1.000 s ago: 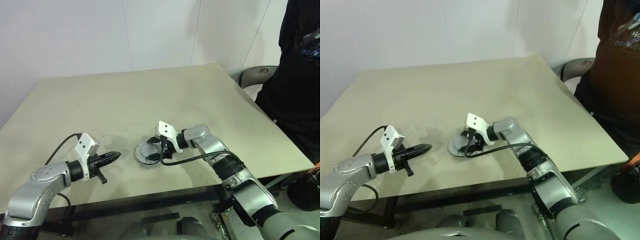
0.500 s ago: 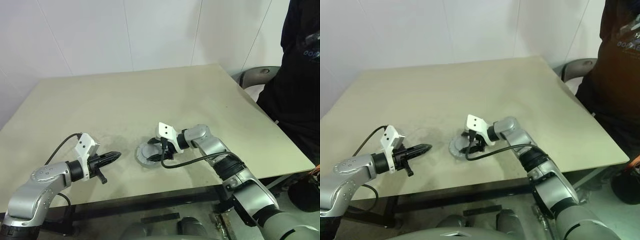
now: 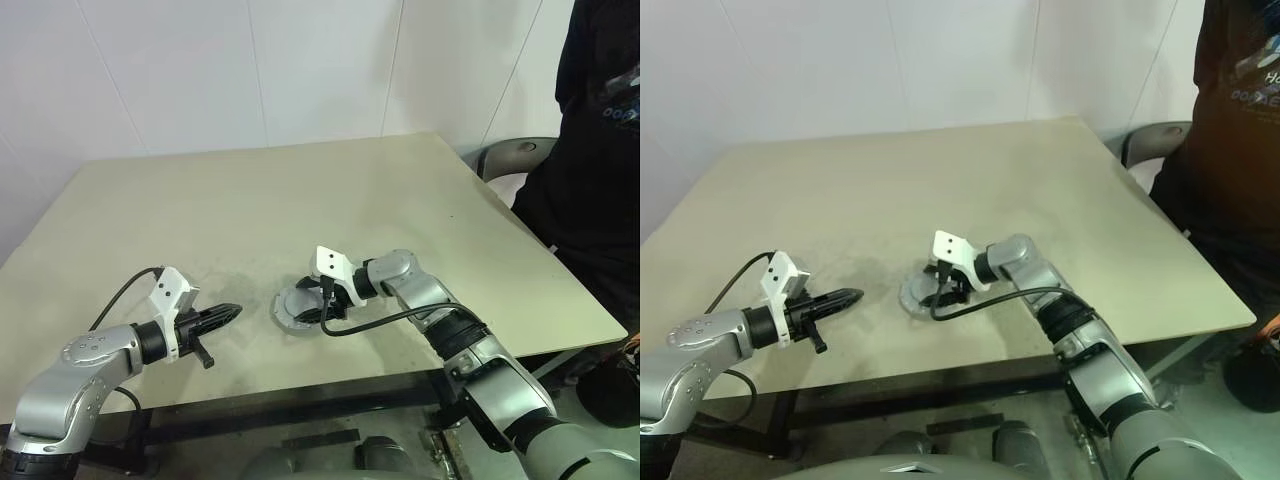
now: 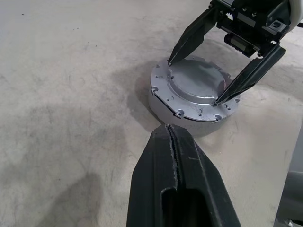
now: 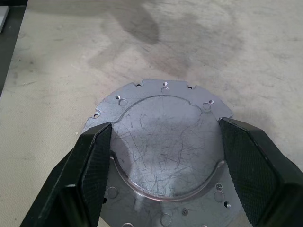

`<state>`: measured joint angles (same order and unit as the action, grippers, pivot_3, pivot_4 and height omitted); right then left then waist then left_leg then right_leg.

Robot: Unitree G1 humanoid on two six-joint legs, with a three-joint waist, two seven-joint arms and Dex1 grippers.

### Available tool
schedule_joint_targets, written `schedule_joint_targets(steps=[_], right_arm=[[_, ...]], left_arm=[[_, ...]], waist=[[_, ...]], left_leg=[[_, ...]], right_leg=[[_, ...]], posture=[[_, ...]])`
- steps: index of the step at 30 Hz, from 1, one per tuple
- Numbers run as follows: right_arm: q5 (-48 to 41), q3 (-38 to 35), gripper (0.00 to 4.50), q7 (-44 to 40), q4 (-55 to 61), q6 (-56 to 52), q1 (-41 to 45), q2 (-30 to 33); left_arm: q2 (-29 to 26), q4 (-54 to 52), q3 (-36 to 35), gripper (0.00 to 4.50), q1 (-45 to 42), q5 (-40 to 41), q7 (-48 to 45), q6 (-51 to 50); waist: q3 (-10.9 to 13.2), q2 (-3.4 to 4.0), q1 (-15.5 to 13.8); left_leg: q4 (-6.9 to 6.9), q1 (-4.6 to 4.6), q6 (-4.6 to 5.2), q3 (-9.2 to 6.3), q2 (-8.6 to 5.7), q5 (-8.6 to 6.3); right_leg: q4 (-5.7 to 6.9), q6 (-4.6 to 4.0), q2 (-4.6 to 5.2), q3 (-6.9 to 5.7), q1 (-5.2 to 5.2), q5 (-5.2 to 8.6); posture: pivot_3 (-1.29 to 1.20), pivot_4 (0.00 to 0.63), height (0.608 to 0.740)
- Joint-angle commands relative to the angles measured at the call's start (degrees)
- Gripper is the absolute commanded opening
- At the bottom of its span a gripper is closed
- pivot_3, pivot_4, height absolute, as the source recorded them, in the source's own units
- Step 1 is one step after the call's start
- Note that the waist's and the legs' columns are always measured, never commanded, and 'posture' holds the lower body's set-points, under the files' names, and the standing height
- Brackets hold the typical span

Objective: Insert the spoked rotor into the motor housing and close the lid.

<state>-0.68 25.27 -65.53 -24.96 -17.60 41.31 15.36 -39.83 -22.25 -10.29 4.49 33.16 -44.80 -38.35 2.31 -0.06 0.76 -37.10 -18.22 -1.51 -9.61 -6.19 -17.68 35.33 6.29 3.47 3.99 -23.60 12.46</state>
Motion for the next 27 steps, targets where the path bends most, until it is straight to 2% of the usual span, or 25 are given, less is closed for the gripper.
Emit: schedule_joint_targets(steps=[1, 9, 17, 27], right_arm=[[1.4, 0.7, 3.18, 0.7, -0.7, -2.2, 0.7, -0.2], [1.5, 0.8, 3.18, 0.3, -1.3, -2.7, 1.0, -0.3], [2.9, 4.0, 3.18, -3.5, -0.5, -2.3, -0.3, 1.7], [3.5, 2.5, 3.18, 1.2, -4.2, -4.5, 2.1, -1.0]], left_arm=[[-0.1, -1.6, -0.4, 0.0, -0.7, 0.3, 0.2, 0.6], [-0.2, -1.1, -0.3, 0.0, -0.8, 0.2, 0.0, 0.6], [-0.3, -0.3, -0.1, 0.0, -1.3, 0.1, -0.5, 0.8], [-0.4, -0.4, -0.1, 0.0, -1.4, 0.0, -0.5, 0.8]], waist=[[0.0, 0.0, 0.0], [0.0, 0.0, 0.0], [0.0, 0.02, -0.1], [0.0, 0.03, 0.2]], left_leg=[[0.0, 0.0, 0.0, 0.0, 0.01, 0.0], [0.01, 0.0, 0.0, -0.01, 0.02, 0.0], [0.02, 0.0, 0.0, -0.01, 0.01, 0.0], [0.07, 0.07, -0.01, -0.01, 0.04, 0.0]], right_leg=[[0.0, 0.0, -0.01, 0.0, 0.0, 0.0], [0.01, 0.0, -0.02, 0.0, -0.01, 0.0], [-0.04, 0.0, 0.0, 0.0, 0.01, 0.0], [-0.03, 0.0, -0.04, 0.0, 0.04, 0.0]], posture=[[0.0, 0.0, 0.74], [0.0, 0.0, 0.74], [0.0, 0.0, 0.74], [0.0, 0.0, 0.74]])
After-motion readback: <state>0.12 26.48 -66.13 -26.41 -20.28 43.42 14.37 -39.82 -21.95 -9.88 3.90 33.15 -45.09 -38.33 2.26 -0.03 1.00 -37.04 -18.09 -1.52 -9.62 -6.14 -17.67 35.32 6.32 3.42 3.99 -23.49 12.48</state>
